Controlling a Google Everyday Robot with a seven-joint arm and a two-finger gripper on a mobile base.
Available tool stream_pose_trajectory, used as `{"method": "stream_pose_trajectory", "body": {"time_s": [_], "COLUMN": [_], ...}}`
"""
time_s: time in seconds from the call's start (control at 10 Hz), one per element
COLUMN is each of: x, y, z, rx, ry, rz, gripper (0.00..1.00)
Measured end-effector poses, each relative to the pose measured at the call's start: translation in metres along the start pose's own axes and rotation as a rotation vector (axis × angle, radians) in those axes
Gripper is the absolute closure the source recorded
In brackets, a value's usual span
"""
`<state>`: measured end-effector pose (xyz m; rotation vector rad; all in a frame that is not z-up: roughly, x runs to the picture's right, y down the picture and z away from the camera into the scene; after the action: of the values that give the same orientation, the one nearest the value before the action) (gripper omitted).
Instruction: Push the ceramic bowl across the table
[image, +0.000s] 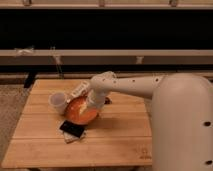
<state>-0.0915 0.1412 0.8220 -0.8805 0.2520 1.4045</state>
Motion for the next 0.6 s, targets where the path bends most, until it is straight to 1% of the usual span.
{"method": "stream_pose_trajectory", "body": {"time_s": [0.6], "x": [0.001], "y": [0.029], "z": [-0.002], "rx": [-0.038], "ry": [-0.007], "rz": [-0.054], "gripper": [0.3]}}
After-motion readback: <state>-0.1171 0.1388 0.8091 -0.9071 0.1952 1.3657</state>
